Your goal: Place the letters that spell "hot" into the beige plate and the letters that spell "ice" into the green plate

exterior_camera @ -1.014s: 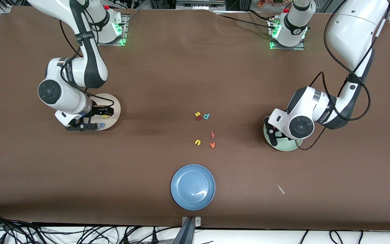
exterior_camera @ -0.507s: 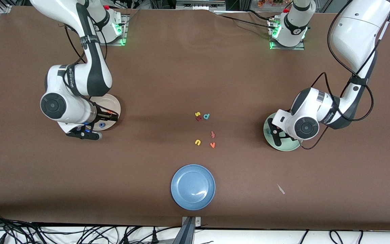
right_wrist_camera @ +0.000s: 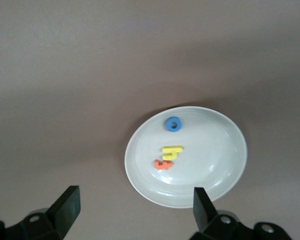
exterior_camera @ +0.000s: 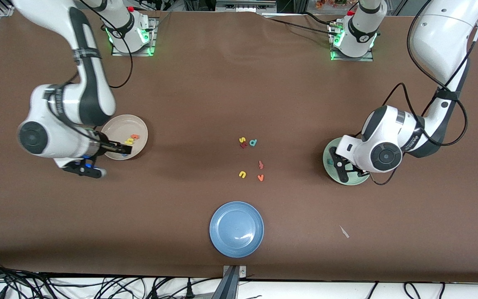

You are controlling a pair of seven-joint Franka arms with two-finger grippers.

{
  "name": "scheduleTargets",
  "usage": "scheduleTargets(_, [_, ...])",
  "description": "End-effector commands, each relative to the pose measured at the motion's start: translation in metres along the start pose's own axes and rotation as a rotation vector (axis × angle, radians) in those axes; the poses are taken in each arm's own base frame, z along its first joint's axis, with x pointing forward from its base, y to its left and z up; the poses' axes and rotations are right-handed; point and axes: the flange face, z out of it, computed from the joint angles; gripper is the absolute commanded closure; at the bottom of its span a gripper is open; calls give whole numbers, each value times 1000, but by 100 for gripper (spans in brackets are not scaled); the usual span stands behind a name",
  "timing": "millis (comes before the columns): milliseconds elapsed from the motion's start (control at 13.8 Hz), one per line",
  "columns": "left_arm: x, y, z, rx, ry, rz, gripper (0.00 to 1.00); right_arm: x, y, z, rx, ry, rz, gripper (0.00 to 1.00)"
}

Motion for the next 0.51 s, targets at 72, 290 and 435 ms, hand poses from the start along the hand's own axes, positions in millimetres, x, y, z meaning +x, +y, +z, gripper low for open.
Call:
scheduleTargets(72, [3, 15, -65, -89, 35, -130, 0, -29, 26, -57, -55, 61, -139, 0])
scheduleTargets(290, [3, 37, -120, -114, 20, -289, 0, -54, 43, -103, -176, 96, -298, 0])
scheduleTargets(435, [-8, 51, -162, -98, 21, -401, 0, -70, 42, -133, -224, 66, -337, 0])
